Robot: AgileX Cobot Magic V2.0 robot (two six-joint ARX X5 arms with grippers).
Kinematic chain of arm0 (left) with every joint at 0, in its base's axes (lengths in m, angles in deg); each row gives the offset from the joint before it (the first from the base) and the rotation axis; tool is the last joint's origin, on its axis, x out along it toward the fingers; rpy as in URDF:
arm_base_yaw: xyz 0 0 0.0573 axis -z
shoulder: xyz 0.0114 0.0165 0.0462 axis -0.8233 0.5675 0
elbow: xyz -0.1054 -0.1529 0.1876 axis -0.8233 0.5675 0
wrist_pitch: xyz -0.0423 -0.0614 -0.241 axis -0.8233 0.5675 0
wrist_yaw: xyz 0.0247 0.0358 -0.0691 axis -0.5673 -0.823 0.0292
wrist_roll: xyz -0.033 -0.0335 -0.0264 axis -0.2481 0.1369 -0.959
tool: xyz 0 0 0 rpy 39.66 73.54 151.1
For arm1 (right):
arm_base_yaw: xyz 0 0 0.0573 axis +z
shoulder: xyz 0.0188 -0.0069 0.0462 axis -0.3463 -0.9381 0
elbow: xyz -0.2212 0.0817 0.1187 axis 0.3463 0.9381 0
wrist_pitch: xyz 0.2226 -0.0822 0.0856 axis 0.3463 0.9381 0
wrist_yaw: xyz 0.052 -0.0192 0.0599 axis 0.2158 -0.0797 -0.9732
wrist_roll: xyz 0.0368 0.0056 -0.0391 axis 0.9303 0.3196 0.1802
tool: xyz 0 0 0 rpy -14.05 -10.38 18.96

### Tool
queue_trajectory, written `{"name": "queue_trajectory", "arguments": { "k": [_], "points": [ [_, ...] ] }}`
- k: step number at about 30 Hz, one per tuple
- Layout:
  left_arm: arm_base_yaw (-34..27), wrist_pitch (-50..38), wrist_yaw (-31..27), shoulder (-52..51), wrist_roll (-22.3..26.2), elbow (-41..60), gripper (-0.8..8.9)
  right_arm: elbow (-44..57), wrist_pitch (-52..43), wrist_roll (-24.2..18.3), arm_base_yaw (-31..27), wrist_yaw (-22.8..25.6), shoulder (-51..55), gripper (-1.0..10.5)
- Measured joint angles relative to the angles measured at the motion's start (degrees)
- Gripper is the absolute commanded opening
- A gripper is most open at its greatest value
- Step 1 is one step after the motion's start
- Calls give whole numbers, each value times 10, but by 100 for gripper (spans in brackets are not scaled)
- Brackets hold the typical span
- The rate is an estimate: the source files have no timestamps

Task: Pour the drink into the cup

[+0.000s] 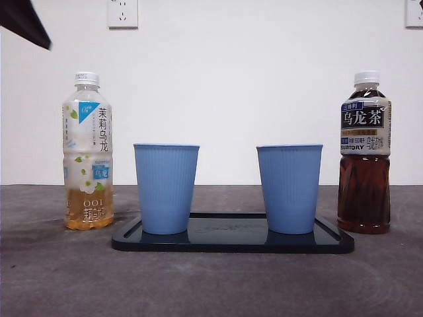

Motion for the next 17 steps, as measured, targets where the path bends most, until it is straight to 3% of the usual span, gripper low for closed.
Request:
{"name": "queue_trajectory", "arguments": {
  "k": [10, 17],
  "points": [
    [3, 179, 88, -87, -11, -20, 463, 0, 35, 29, 0, -31, 0, 430],
    [3, 193, 89, -87, -12, -20, 463, 0, 47, 32, 0, -32, 0, 429]
  ]
}}
